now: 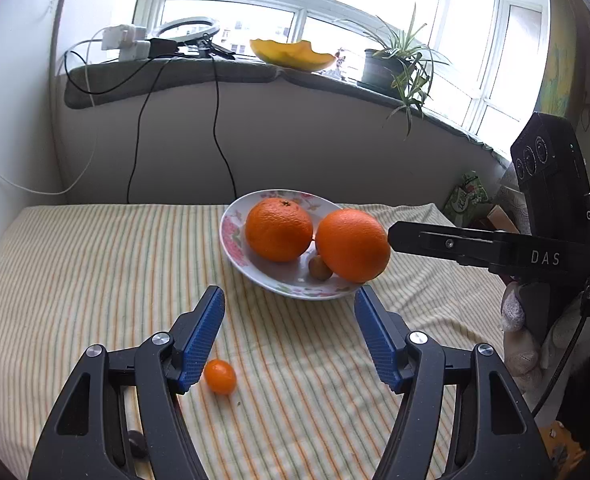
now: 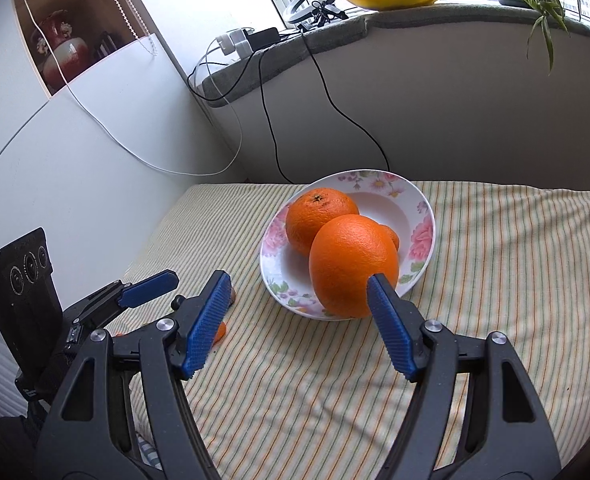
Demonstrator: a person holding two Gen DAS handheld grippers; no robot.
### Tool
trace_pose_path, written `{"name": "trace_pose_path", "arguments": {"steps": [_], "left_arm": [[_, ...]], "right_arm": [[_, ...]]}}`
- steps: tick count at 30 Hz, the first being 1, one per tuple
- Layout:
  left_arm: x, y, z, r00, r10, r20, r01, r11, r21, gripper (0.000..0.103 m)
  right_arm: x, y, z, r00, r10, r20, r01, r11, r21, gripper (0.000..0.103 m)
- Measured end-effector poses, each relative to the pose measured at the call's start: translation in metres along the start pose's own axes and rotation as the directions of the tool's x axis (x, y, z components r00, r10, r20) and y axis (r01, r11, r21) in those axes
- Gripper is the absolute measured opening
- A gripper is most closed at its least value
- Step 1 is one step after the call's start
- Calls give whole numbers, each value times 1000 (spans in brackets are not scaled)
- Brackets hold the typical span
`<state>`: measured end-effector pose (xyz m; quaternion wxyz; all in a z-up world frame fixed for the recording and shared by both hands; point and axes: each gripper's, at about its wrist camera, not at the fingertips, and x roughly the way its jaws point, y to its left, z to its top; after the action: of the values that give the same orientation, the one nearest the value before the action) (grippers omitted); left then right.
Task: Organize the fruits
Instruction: 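Move the right tool toward a small tangerine while the left tool approaches a yellow-green fruit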
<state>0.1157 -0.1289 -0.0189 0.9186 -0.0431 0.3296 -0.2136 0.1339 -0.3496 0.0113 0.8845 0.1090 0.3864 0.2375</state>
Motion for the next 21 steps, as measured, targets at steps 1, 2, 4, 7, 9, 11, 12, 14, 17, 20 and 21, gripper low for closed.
{"name": "trace_pose_path", "arguments": {"steps": [1,2,4,7,9,11,12,14,17,20,21], "left_arm": [[-5,5,-3,1000,9,0,-9,1000,-7,67],[-9,10,-5,1000,18,2,-18,1000,-14,67],[-19,19,-11,999,36,5,-36,999,-26,66],[-30,33,-22,998,55,-6,-55,997,-48,56],[-36,42,-29,997,71,-16,-72,995,-64,52],[-41,50,-37,996,83,-28,-85,993,-79,46],[-44,53,-41,995,91,-33,-93,992,-87,44],[-50,60,-48,994,101,-44,-106,989,-104,41],[-56,69,-58,991,117,-59,-123,984,-127,35],[-64,75,-67,990,125,-69,-134,981,-141,33],[-66,76,-70,989,125,-73,-134,981,-143,32]], "right_arm": [[0,4,-2,1000,-1,4,1,1000,-12,73],[0,8,-3,1000,2,3,-2,1000,-24,73],[2,17,-6,1000,11,-2,-11,999,-50,73],[4,32,-10,1000,6,-1,-6,995,-99,73],[6,41,-13,1000,8,-2,-9,992,-128,73],[9,49,-16,1000,19,-9,-20,989,-150,73],[11,52,-18,999,27,-16,-29,987,-159,69],[17,58,-21,998,38,-40,-45,983,-178,63],[29,68,-27,996,53,-75,-67,978,-198,57],[40,76,-34,992,60,-109,-83,972,-218,52],[44,78,-35,991,62,-120,-88,970,-225,50]]}}
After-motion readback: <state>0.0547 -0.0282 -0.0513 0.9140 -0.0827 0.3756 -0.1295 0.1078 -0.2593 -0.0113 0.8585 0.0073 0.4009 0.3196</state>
